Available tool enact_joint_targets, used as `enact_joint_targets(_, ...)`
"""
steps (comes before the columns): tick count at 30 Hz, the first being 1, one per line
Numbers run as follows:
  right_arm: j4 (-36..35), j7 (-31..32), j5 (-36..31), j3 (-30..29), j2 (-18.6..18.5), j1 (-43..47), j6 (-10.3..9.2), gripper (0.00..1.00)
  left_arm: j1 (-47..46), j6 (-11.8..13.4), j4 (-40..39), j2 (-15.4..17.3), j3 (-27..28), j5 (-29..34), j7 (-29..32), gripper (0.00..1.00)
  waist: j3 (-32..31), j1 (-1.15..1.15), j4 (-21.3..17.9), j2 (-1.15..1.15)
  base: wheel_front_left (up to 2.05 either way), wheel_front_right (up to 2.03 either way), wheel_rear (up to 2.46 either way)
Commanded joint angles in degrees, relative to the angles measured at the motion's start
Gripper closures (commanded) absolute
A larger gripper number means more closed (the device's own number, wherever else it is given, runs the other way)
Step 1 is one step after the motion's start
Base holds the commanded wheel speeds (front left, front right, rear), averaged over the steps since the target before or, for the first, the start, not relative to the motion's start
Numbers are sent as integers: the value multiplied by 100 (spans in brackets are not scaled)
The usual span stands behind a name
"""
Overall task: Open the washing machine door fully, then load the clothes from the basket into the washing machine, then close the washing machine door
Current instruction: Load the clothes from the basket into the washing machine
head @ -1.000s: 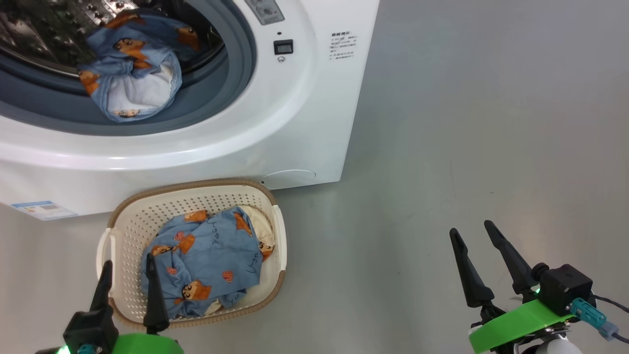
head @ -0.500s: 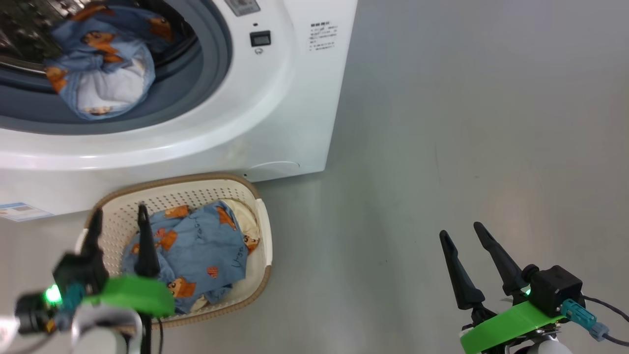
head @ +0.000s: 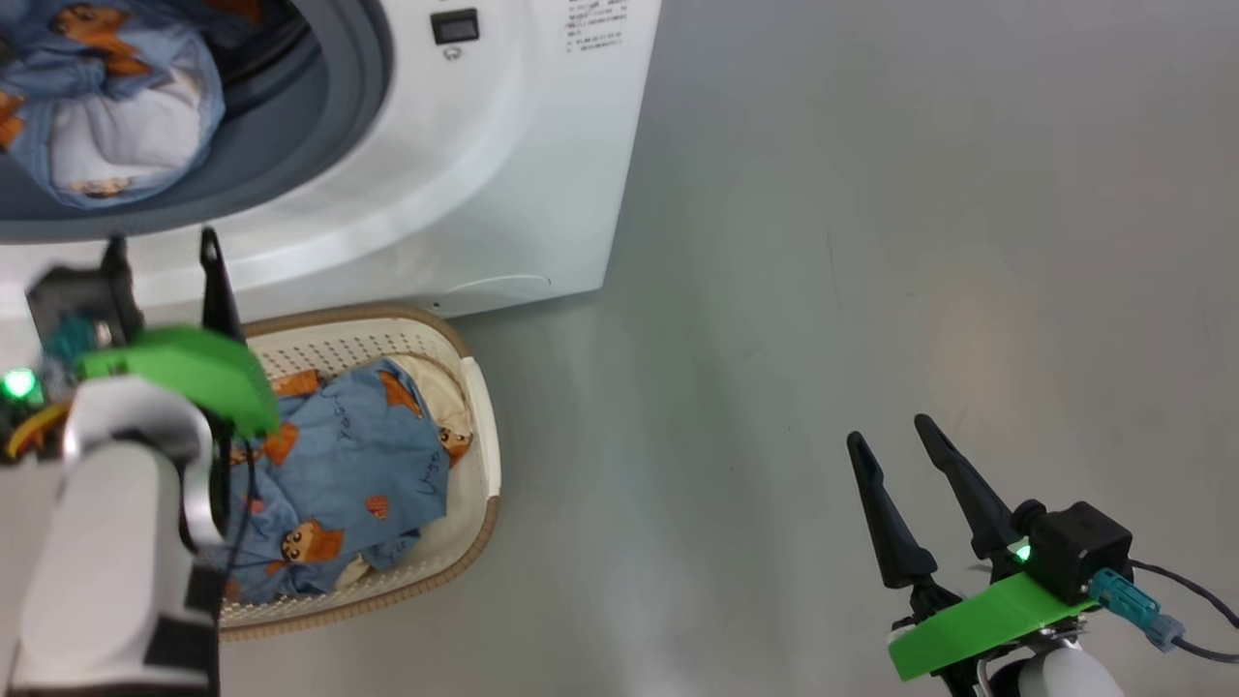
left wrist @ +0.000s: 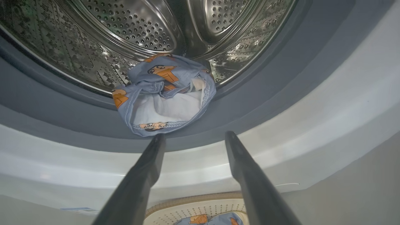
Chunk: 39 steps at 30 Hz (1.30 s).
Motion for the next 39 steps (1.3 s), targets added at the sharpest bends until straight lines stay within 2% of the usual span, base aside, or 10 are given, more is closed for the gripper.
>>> enact_joint_targets(1,-111,-27,28,161,-15,-64,9,0,-403,52,75,250,145,84,102,0,144,0,-59,0,0,0,0)
enact_joint_targets(11,-96,-27,27,226,-69,-127,9,0,-1706,266,1380,394,71,233,476,0,350,0,-108,0,0,0,0)
enact_joint_targets(18,-104,-27,33,276,-92,-93,9,0,-2418,373,2276,465,18,279,456,0,384,0,-134,0,0,0,0)
enact_joint_targets(28,-92,-27,38,280,-156,-17,9,0,-3123,434,3331,471,-230,416,717,0,386,0,-115,0,0,0,0)
enact_joint_targets(39,-99,-27,49,322,-212,128,9,0,-3579,467,4134,525,-370,426,870,0,349,0,-163,0,0,0,0)
